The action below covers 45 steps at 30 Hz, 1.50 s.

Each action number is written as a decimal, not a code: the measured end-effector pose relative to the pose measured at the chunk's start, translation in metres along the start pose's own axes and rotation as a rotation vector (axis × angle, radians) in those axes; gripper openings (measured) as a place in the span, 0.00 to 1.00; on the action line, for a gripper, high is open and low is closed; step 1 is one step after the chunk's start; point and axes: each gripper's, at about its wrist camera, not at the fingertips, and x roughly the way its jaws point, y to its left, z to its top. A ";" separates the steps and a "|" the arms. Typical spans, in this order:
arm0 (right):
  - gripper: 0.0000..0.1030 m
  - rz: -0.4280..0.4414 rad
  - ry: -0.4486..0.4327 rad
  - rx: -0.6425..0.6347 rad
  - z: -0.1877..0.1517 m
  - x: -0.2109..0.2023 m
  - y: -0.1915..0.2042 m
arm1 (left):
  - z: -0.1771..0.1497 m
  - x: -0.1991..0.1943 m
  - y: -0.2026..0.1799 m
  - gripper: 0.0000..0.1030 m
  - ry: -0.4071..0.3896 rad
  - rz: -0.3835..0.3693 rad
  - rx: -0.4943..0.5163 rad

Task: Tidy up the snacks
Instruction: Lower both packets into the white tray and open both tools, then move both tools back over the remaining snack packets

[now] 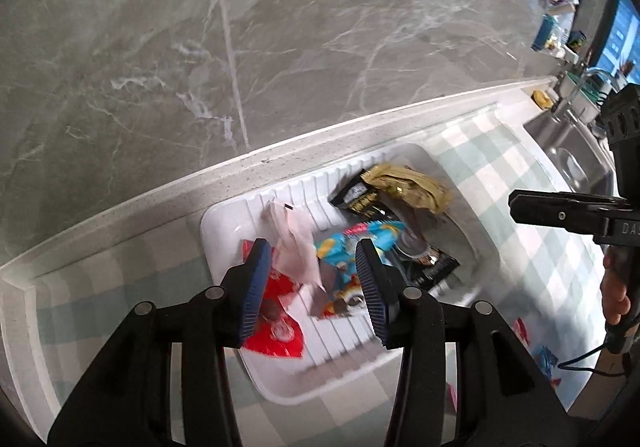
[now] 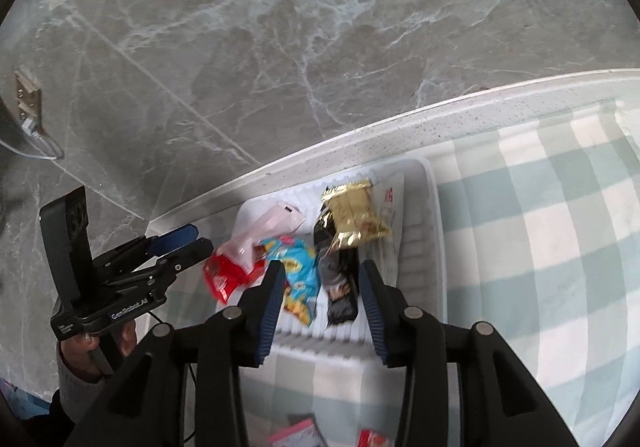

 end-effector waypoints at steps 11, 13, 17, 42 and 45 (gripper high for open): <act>0.45 -0.031 -0.007 -0.041 -0.064 -0.045 0.017 | -0.045 -0.042 -0.043 0.41 -0.006 -0.023 0.057; 0.46 -0.039 -0.004 -0.046 -0.077 -0.050 0.020 | -0.056 -0.049 -0.051 0.41 -0.004 -0.029 0.066; 0.46 -0.053 0.008 -0.049 -0.103 -0.058 0.021 | -0.076 -0.056 -0.062 0.42 0.009 -0.043 0.078; 0.53 -0.146 0.128 0.131 -0.237 -0.077 -0.016 | -0.229 -0.074 -0.083 0.43 0.180 -0.133 0.083; 0.53 -0.131 0.135 0.182 -0.245 -0.074 -0.021 | -0.243 -0.075 -0.085 0.43 0.200 -0.140 0.096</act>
